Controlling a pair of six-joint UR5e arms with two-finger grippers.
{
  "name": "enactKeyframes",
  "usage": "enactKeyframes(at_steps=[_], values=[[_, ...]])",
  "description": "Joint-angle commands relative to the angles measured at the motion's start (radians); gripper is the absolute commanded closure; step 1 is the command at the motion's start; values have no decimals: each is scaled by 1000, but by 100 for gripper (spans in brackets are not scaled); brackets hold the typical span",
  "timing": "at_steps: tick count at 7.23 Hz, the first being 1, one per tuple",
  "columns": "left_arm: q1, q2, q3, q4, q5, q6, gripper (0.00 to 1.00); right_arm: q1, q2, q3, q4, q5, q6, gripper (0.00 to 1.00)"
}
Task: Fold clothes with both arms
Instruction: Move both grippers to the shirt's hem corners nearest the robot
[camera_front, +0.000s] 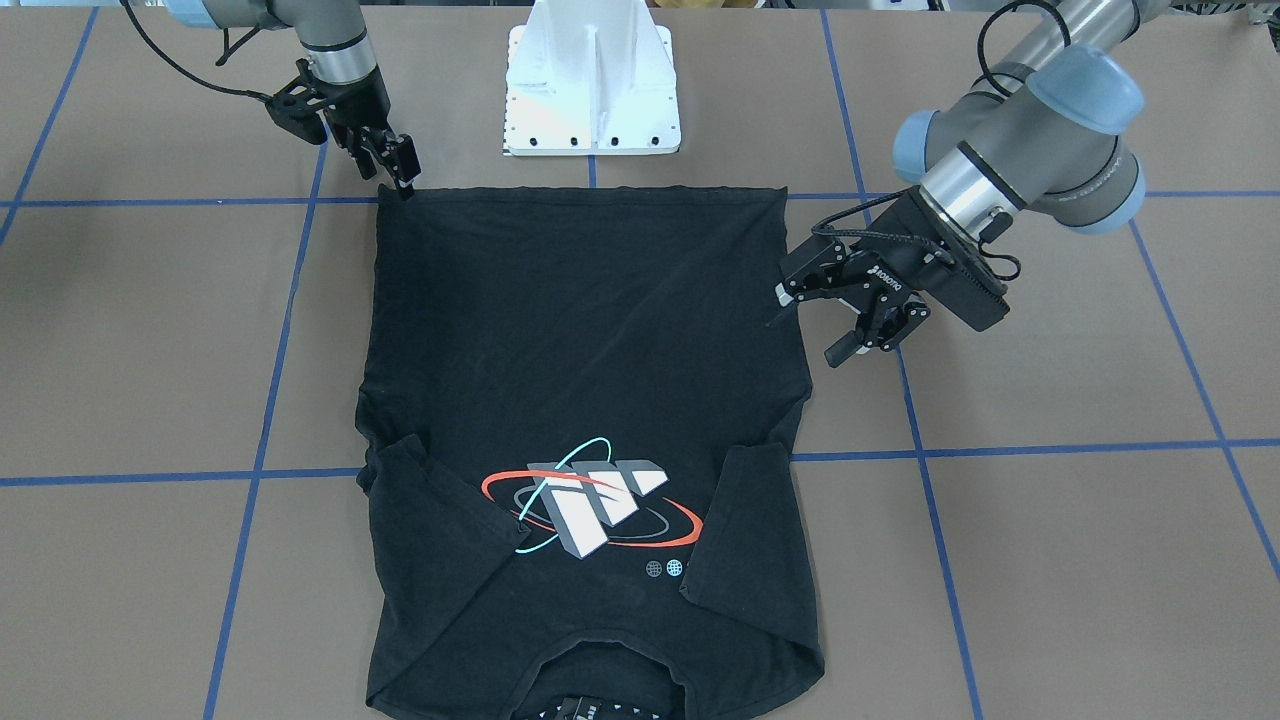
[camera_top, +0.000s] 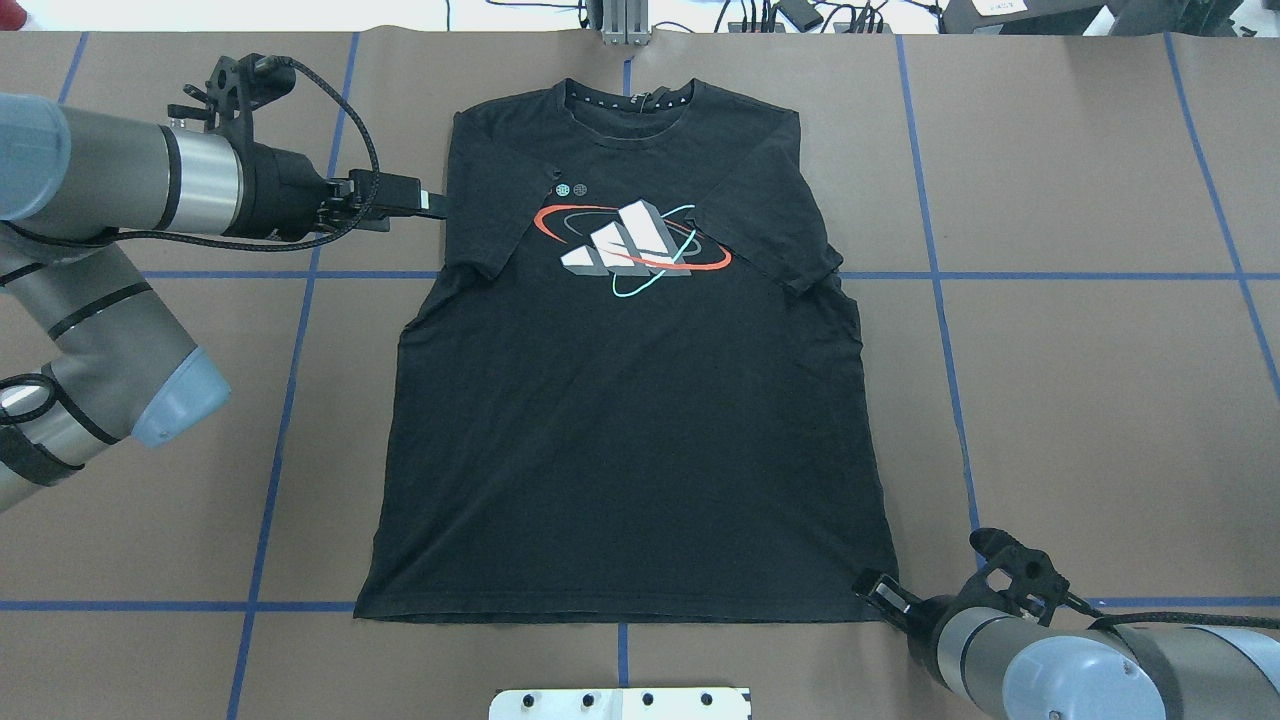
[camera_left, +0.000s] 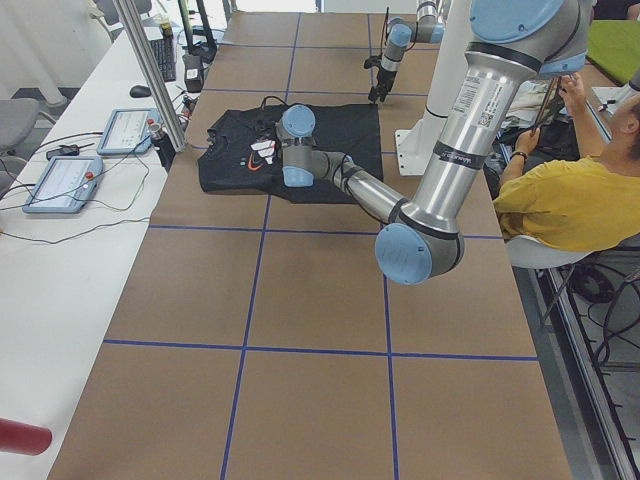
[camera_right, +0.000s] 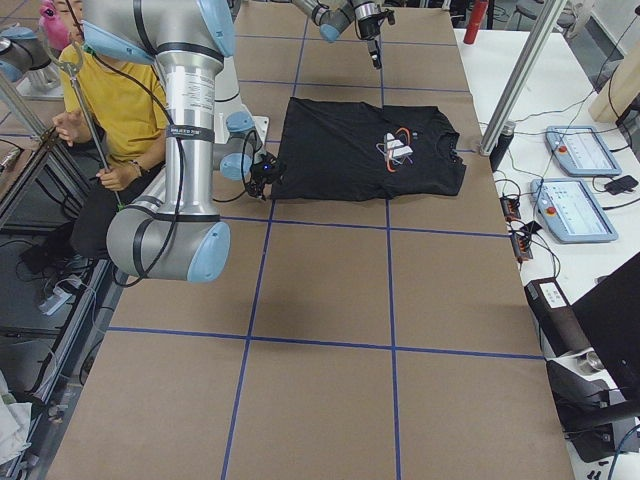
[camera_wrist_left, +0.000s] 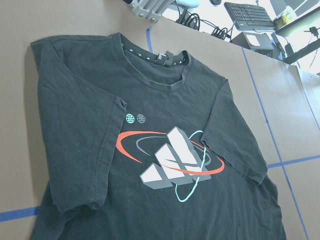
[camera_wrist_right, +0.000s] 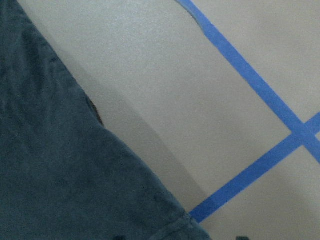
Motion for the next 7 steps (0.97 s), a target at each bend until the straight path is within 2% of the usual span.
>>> enactKeyframes(at_steps=[1, 2, 3, 6, 7], values=[[0, 51, -47, 0, 1, 0, 1, -1, 0, 4, -1, 3, 0, 62], [2, 56, -49, 0, 1, 0, 1, 1, -2, 4, -1, 3, 0, 93], [0, 58, -49, 0, 1, 0, 1, -1, -4, -2, -3, 3, 0, 100], [0, 85, -64, 23, -12, -26, 1, 1, -33, 50, -3, 30, 0, 100], [3, 96, -79, 84, -7, -129, 2, -1, -51, 73, -4, 55, 0, 100]])
